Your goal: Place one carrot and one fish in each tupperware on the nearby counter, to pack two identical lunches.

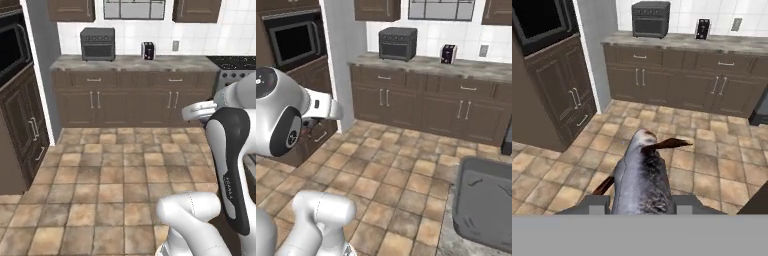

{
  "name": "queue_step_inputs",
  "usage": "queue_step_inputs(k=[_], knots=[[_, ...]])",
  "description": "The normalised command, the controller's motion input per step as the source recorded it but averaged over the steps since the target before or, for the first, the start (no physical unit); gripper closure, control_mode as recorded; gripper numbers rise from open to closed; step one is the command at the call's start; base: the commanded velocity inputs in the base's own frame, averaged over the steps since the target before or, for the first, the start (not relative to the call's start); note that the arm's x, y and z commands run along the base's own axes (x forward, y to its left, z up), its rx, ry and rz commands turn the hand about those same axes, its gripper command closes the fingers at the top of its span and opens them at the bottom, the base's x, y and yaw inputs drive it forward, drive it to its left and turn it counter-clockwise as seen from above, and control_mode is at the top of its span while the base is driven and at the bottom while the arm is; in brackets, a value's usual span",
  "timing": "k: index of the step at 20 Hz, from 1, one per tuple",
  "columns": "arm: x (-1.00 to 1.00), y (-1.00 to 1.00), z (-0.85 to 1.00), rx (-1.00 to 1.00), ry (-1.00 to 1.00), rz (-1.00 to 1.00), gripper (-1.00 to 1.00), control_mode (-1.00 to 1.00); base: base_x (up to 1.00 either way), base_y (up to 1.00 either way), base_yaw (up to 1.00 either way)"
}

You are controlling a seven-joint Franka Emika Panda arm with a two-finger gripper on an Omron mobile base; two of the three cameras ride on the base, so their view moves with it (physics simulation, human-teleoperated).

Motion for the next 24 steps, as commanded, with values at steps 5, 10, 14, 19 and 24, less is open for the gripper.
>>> queue_step_inputs(k=[5,10,14,19,24], knots=[[0.00,0.00,0.00,0.00,0.00,0.00,1.00,1.00,1.00,0.13,-0.45],[0.00,0.00,0.00,0.00,0.00,0.00,1.00,1.00,1.00,0.03,-0.56],[0.00,0.00,0.00,0.00,0.00,0.00,1.00,1.00,1.00,0.20,-0.58],[0.00,0.00,0.00,0.00,0.00,0.00,1.00,1.00,0.89,0.38,-0.57],[0.00,0.00,0.00,0.00,0.00,0.00,1.00,1.00,0.55,0.21,-0.54]])
